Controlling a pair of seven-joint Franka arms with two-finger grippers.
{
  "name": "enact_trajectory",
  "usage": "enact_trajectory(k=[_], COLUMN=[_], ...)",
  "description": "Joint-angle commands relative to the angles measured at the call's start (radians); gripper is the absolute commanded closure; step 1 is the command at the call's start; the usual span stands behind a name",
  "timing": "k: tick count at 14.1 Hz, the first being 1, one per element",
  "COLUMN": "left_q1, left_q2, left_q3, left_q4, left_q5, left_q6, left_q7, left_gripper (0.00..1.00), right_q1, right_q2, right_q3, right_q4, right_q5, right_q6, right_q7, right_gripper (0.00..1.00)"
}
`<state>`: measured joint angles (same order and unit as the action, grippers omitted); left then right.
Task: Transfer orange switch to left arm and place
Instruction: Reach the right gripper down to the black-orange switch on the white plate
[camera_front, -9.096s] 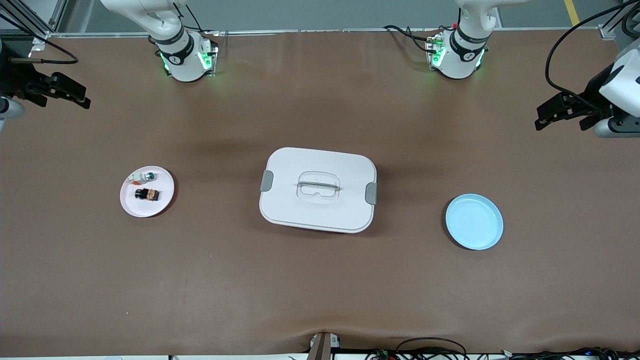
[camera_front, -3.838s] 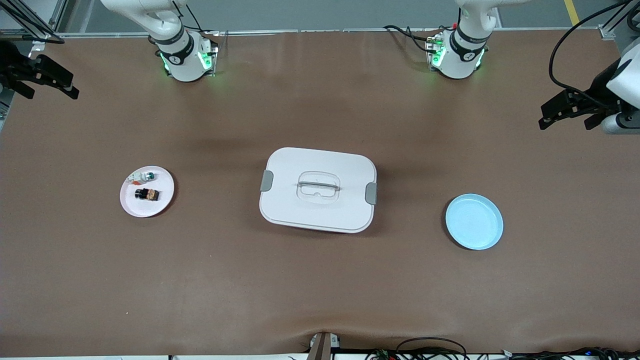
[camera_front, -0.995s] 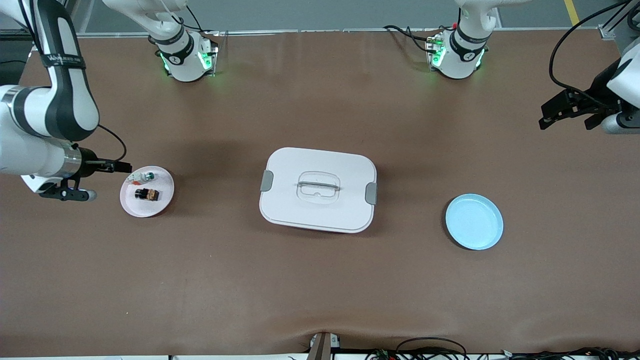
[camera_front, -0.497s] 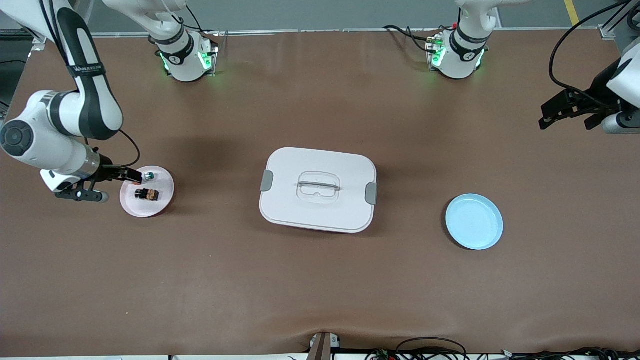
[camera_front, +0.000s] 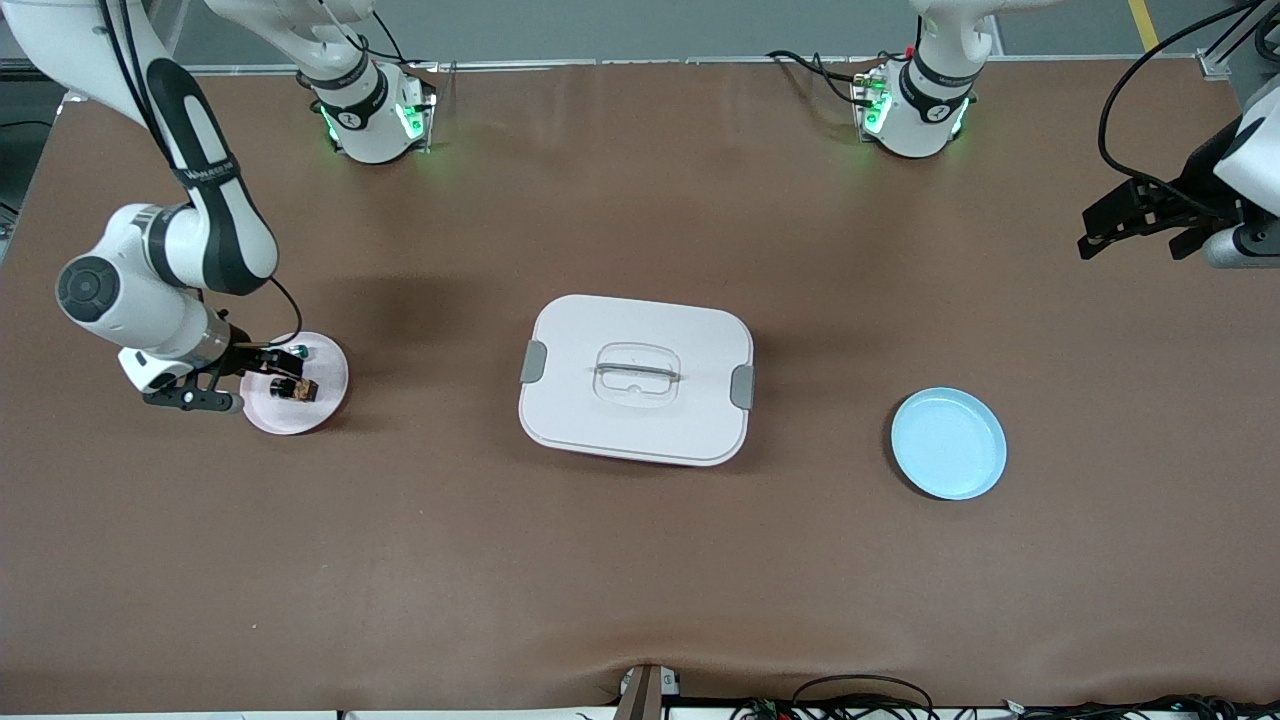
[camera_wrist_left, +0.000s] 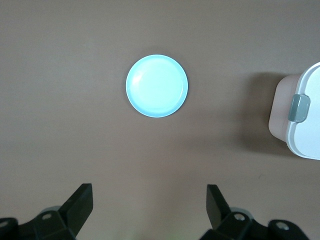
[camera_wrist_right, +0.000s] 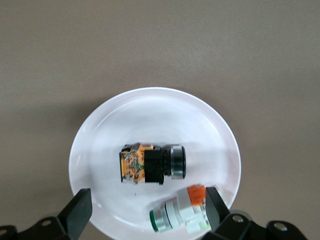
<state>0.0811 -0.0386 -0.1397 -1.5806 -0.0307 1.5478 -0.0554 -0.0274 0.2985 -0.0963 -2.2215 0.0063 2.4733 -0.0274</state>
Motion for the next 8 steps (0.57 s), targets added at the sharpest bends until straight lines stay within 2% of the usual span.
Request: enact_trajectory(k=[1,8], left_q1=[0.003,0.003], left_q2=[0.002,0.002], left_q3=[-0.003,-0.003], left_q4=[0.016,0.016], left_q5=[0.008,0.008], left_q6=[-0.017,-0.017], left_q7=[0.026,0.026], left_gripper=[0.0,0.0], right_q1=[-0.011,-0.017], right_q2=[0.054,0.132], right_q3=[0.006,0.007], right_q4=[0.003,0.005], right_q5=[-0.005,-0.005], right_q6=[0.062,0.159], right_q7=[-0.009,-0.009], right_gripper=[0.0,0.0])
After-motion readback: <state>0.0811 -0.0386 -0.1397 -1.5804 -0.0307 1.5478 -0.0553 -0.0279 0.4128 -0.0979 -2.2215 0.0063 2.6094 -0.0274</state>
